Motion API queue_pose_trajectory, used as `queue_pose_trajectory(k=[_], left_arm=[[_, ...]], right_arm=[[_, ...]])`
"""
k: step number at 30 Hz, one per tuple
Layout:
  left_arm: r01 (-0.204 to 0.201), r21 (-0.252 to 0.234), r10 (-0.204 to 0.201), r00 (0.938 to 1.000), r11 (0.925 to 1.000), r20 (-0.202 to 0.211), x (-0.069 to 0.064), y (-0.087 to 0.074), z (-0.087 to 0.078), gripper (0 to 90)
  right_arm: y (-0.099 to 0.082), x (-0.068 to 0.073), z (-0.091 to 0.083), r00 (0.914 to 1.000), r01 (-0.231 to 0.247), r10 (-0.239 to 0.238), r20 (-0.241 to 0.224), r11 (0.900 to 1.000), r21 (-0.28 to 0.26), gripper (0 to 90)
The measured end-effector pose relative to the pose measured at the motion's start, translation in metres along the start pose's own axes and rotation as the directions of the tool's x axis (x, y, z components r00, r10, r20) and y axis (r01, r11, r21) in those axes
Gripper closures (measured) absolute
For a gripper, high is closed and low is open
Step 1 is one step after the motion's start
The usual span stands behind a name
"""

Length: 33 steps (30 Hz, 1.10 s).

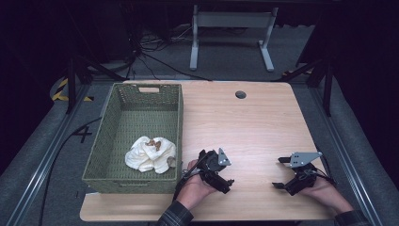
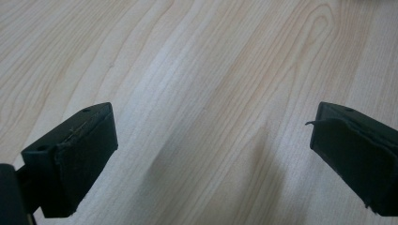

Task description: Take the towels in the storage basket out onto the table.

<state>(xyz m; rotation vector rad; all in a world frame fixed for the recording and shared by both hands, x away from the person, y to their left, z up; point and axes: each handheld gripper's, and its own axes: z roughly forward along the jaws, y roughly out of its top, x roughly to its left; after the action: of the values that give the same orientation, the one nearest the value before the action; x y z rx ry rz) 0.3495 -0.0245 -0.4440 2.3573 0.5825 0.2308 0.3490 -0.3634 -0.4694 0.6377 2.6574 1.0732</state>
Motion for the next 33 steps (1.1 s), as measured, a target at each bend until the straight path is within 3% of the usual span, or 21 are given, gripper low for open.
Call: queue_pose_trajectory(k=[14, 22, 33], left_arm=[[0.001, 0.0, -0.001, 1.0, 1.0, -0.002, 0.002, 0.004, -0.007, 1.7], [0.024, -0.003, -0.024, 0.9997, 0.9997, -0.001, 0.004, 0.008, -0.013, 1.8], [0.032, -0.03, -0.032, 0.9995, 0.999, 0.004, 0.006, 0.015, -0.022, 1.8]], right_arm=[[0.0, 0.0, 0.0, 1.0, 0.0, 0.0, 0.0, 1.0, 0.0, 0.0], [0.0, 0.0, 0.0, 1.0, 0.0, 0.0, 0.0, 1.0, 0.0, 0.0], [0.0, 0.0, 0.0, 1.0, 0.0, 0.0, 0.0, 1.0, 0.0, 0.0]])
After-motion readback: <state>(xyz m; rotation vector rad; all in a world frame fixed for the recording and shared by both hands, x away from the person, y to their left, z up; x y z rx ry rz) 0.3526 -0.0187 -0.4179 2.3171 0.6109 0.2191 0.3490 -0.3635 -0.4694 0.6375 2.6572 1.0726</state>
